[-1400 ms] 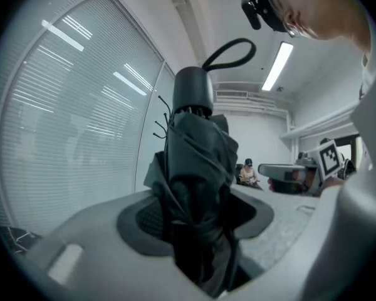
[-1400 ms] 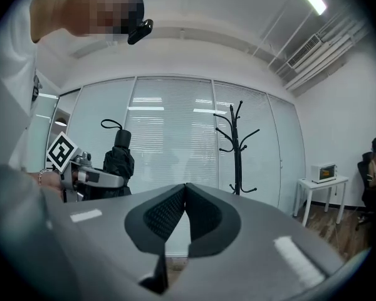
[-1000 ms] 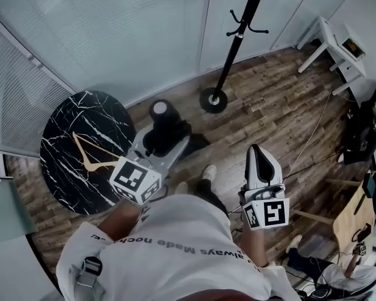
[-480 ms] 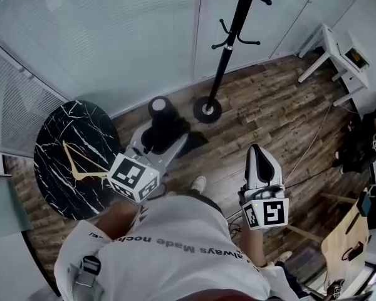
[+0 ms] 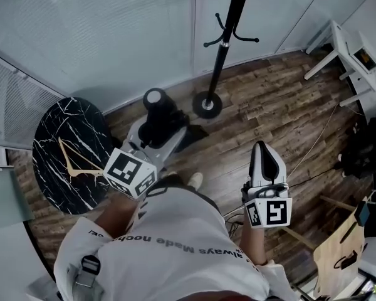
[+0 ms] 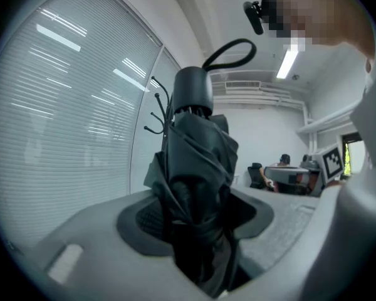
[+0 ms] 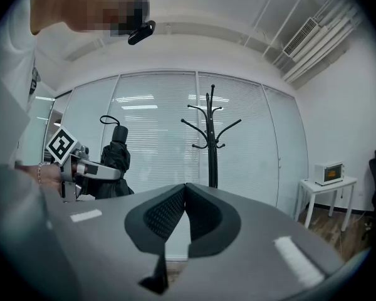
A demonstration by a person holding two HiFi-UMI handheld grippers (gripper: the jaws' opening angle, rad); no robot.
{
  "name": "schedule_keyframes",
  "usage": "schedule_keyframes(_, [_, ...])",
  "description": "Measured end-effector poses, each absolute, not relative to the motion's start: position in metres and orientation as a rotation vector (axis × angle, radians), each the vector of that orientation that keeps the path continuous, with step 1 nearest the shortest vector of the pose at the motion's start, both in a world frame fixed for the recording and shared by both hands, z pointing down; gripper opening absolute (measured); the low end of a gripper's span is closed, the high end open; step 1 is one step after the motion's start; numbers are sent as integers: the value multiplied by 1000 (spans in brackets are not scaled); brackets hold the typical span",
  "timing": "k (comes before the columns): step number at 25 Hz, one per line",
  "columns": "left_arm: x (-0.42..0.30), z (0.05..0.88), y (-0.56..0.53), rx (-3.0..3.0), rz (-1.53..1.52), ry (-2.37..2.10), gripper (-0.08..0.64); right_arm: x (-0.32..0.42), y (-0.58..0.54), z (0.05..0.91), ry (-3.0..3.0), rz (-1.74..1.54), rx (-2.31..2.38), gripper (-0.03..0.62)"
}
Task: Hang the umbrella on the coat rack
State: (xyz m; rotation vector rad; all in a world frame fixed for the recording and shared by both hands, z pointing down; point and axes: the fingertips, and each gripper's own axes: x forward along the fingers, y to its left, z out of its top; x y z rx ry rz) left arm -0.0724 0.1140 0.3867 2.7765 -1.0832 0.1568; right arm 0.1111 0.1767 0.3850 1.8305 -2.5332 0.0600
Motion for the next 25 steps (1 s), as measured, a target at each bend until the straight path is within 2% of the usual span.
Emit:
schedule_keyframes(10, [-78,390,20,2765,143,-1107,233,105,84,387,-2545,51,1817,1])
schedule_keyframes(25, [-82,340,-171,2848,147,-1110,233,83,-83,355,-2556,-34,1813,2])
